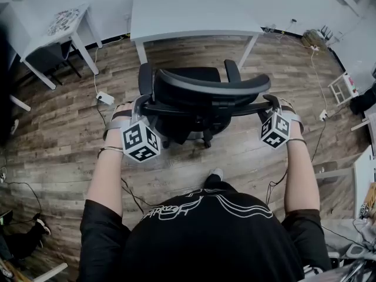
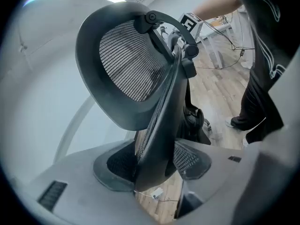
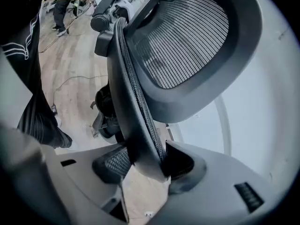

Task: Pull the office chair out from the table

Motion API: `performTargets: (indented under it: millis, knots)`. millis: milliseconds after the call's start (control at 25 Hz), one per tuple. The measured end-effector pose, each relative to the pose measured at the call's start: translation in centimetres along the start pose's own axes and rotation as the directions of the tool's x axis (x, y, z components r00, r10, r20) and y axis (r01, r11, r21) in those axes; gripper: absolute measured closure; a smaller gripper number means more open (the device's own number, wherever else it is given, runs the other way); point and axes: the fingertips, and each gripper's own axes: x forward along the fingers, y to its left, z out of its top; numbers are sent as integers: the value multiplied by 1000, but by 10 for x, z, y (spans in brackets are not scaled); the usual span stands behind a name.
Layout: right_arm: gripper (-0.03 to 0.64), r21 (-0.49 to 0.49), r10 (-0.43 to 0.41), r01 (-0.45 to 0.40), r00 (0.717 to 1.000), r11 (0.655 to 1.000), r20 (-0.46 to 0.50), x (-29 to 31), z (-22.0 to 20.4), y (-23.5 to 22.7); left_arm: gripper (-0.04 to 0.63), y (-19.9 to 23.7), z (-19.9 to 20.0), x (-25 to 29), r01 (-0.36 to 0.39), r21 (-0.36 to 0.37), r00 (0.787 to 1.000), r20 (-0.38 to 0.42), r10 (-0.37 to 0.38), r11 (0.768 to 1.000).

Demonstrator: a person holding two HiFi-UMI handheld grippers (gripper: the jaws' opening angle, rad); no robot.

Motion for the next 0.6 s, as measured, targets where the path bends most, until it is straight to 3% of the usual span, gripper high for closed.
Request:
performTargets:
  millis: [200, 400, 520, 600]
  knots:
    - [400, 3, 14, -14, 1000, 1000, -22, -5, 1, 1, 360, -1, 0, -5, 14, -5, 1000, 4, -14, 1000]
    - [366, 117, -90, 75, 988, 990, 122, -14, 10, -4, 359, -3, -1, -15, 106, -65, 993, 63, -102, 992]
    - [337, 169, -148, 123, 978, 978, 146, -33, 4, -7, 310, 8, -10, -31, 34, -140, 997, 79, -23, 990]
    - [325, 213, -175, 137, 970, 967, 168, -52, 1, -9, 299, 14, -18, -52, -19, -229, 995, 96, 42, 973]
